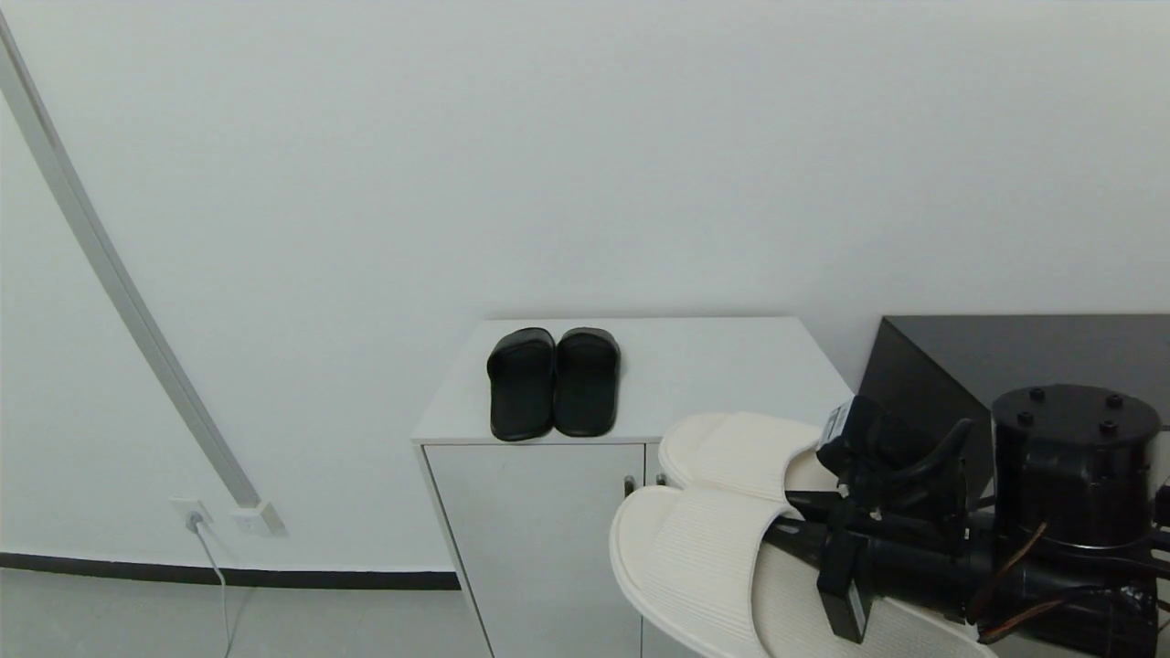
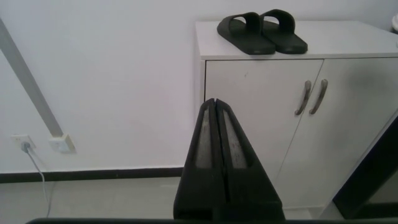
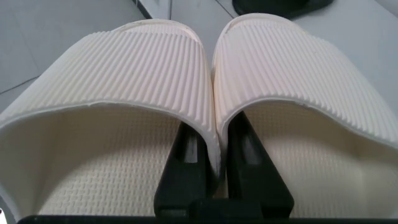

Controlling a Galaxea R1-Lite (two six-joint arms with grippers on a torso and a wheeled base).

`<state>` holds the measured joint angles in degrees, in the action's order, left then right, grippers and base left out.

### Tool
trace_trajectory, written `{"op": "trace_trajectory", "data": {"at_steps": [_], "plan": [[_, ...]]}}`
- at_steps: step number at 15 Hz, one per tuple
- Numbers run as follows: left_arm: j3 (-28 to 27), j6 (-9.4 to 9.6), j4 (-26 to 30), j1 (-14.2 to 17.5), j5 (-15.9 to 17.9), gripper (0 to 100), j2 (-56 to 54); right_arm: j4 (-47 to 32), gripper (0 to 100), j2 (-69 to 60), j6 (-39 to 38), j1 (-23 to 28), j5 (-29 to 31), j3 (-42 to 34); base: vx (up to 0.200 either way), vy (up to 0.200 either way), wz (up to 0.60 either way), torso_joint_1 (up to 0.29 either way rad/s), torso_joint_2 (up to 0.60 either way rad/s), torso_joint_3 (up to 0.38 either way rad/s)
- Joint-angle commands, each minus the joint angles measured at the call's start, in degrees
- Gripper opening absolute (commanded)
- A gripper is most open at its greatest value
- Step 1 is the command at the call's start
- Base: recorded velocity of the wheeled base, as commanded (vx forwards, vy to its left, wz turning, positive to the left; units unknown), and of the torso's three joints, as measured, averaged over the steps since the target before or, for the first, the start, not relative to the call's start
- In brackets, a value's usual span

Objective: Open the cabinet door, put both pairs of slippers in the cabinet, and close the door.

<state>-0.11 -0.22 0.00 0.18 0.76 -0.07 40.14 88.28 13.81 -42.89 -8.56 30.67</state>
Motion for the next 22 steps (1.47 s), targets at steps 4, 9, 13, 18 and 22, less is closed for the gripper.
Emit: {"op": "trace_trajectory", "data": {"at_steps": [4, 9, 13, 18, 22], "plan": [[0.02, -0.04, 0.0, -0.01, 0.04, 0, 0.07, 3.98, 0, 0.66, 0.16, 0.08, -0.06, -3.16, 0.0, 0.0, 0.0, 0.0, 0.0, 0.0], [0.02, 0.04, 0.0, -0.01, 0.04, 0, 0.07, 4.94, 0, 1.01, 0.07, -0.09, -0.23, -4.13, 0.0, 0.0, 0.0, 0.0, 0.0, 0.0], [0.02, 0.04, 0.0, -0.01, 0.04, 100, 0.07, 4.94, 0, 0.66, -0.1, -0.18, -0.23, -5.01, 0.0, 0.0, 0.0, -0.09, 0.23, 0.129], [0.02, 0.04, 0.0, -0.01, 0.04, 100, 0.07, 4.94, 0, 0.75, -0.01, -0.18, -0.49, -5.45, 0.0, 0.0, 0.0, -0.2, 0.47, 0.277], [0.02, 0.04, 0.0, -0.01, 0.04, 100, 0.07, 4.94, 0, 0.66, -0.01, -0.71, -0.85, -6.5, 0.0, 0.0, 0.0, -0.22, 0.55, 0.324]]}}
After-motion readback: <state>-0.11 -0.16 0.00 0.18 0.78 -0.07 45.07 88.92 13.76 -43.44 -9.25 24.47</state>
